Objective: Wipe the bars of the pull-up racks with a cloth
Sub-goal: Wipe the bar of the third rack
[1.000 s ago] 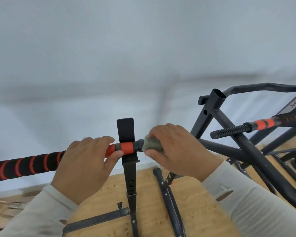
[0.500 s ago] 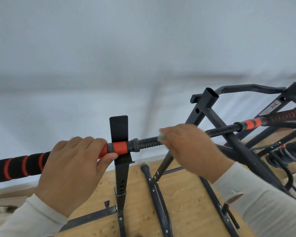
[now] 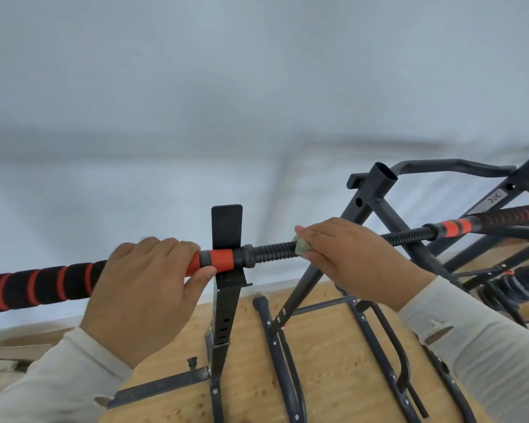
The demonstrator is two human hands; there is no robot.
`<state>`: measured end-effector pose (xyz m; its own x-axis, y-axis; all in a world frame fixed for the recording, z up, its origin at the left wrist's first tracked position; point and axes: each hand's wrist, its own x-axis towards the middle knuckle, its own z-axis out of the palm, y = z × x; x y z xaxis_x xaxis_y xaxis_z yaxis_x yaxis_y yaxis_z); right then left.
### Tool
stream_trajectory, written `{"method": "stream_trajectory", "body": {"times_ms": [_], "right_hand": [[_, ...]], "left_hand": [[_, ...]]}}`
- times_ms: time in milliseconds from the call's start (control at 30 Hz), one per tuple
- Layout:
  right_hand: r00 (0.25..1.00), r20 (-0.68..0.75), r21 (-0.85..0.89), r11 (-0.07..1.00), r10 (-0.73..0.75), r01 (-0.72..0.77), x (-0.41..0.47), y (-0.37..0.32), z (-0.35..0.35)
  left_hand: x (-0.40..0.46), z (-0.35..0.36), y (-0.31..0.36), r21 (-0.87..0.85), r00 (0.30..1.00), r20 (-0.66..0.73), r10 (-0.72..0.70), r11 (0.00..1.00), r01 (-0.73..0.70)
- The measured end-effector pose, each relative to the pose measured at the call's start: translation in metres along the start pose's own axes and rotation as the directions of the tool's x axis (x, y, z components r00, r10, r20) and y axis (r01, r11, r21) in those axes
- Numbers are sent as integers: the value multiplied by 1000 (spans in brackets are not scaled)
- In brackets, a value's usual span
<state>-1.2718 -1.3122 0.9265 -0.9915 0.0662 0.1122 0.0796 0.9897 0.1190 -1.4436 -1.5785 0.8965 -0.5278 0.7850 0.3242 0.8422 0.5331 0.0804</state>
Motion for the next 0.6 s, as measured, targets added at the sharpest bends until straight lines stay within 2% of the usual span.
{"method": "stream_trajectory", "body": {"times_ms": [100, 167, 267, 433, 533, 600], "right_hand": [[998, -24, 79, 995, -54, 56, 20, -30, 0], [994, 13, 121, 987, -108, 106, 31, -49, 0], [987, 56, 119, 982, -153, 146, 25, -43, -4], [994, 95, 45, 998, -57, 53, -7, 6, -12], [995, 86, -1, 999, -48, 48, -3, 1, -14], [994, 89, 56, 997, -61, 56, 10, -18, -11]], "left_hand": [[-3, -1, 2, -22, 1000, -21, 0, 1000, -1], [-5, -1, 3, -31, 999, -29, 12, 999, -13], [-9, 1, 0, -43, 998, -46, 33, 998, -35], [-11, 5, 0, -81, 995, -92, 46, 995, -54], [-6, 7, 4, -87, 991, -120, 60, 994, -71], [-4, 6, 4, -111, 994, -82, 69, 991, -78]]}}
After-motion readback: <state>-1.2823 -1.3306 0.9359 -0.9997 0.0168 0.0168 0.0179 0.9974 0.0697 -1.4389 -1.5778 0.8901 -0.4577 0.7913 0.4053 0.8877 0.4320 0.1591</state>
